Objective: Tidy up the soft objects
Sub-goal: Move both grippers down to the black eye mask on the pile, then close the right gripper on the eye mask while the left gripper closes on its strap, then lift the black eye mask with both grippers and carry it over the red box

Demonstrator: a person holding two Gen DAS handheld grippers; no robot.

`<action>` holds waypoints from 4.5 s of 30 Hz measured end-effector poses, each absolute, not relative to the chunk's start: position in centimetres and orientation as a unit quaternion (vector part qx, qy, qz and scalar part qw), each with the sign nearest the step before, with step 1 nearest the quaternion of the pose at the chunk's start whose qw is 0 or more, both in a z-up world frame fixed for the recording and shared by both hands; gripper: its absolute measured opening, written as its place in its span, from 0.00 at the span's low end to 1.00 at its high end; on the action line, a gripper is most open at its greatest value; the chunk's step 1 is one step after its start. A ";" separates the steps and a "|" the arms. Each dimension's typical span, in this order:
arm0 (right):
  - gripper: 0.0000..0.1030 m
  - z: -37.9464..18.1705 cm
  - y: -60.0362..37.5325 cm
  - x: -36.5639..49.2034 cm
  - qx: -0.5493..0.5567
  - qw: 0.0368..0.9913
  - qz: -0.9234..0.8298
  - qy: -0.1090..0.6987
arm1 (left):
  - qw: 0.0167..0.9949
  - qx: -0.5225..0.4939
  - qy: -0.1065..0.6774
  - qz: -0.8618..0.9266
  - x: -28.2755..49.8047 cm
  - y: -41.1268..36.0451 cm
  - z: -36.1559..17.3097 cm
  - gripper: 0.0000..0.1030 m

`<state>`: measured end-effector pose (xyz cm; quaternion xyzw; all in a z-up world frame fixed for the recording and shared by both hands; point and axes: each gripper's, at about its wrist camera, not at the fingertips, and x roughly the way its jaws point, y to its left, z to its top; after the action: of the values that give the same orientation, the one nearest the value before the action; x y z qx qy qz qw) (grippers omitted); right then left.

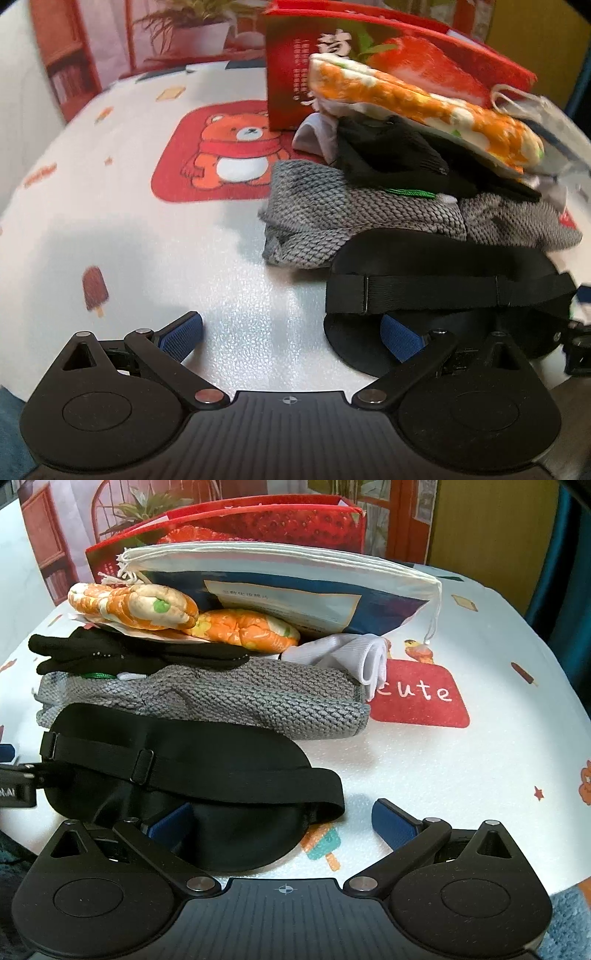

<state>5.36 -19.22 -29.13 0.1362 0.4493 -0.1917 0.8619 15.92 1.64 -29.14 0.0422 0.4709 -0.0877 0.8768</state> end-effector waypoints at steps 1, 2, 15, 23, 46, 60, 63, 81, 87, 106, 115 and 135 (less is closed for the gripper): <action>1.00 -29.2 -19.2 5.4 0.135 0.862 -0.192 0.450 | 0.877 0.048 0.470 -0.088 16.0 1.5 -29.2 1.00; 1.00 -29.2 -19.2 5.5 0.133 0.862 -0.192 0.450 | 0.878 0.052 0.467 -0.087 16.0 1.3 -29.3 1.00; 1.00 -29.3 -18.9 6.0 0.118 0.860 -0.201 0.454 | 0.880 0.053 0.463 -0.097 15.7 1.3 -29.3 1.00; 1.00 -29.2 -19.2 6.0 0.127 0.863 -0.197 0.447 | 0.882 0.064 0.451 -0.121 15.0 0.9 -28.9 0.90; 0.14 -27.5 -20.2 3.6 0.184 0.887 -0.163 0.392 | 0.891 0.052 0.423 -0.157 14.3 1.3 -28.1 0.18; 0.09 -27.1 -20.2 3.2 0.192 0.893 -0.158 0.374 | 0.891 0.044 0.423 -0.160 14.4 1.7 -28.5 0.18; 0.10 -27.3 -20.3 3.3 0.197 0.889 -0.162 0.380 | 0.891 0.040 0.422 -0.161 14.4 1.9 -28.5 0.18; 0.06 -23.6 -19.0 1.7 0.168 0.925 -0.142 0.309 | 0.922 0.003 0.348 -0.170 12.2 3.4 -24.0 0.06; 0.06 -21.2 -18.7 1.3 0.153 0.939 -0.137 0.278 | 0.939 -0.001 0.301 -0.165 11.2 3.6 -21.3 0.01; 0.06 -20.0 -18.4 1.4 0.144 0.942 -0.134 0.270 | 0.941 -0.020 0.294 -0.168 11.3 4.2 -20.9 0.01; 0.06 -18.5 -17.6 0.8 0.127 0.953 -0.127 0.243 | 0.954 -0.018 0.252 -0.163 10.2 4.6 -19.1 0.01; 0.06 -21.1 -17.4 1.8 0.135 0.943 -0.122 0.279 | 0.943 -0.017 0.285 -0.170 11.3 4.2 -21.1 0.01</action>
<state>1.76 -17.44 -21.11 0.1346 0.2794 -0.1222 0.9428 11.32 4.20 -21.10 -0.0170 0.2852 -0.1698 0.9432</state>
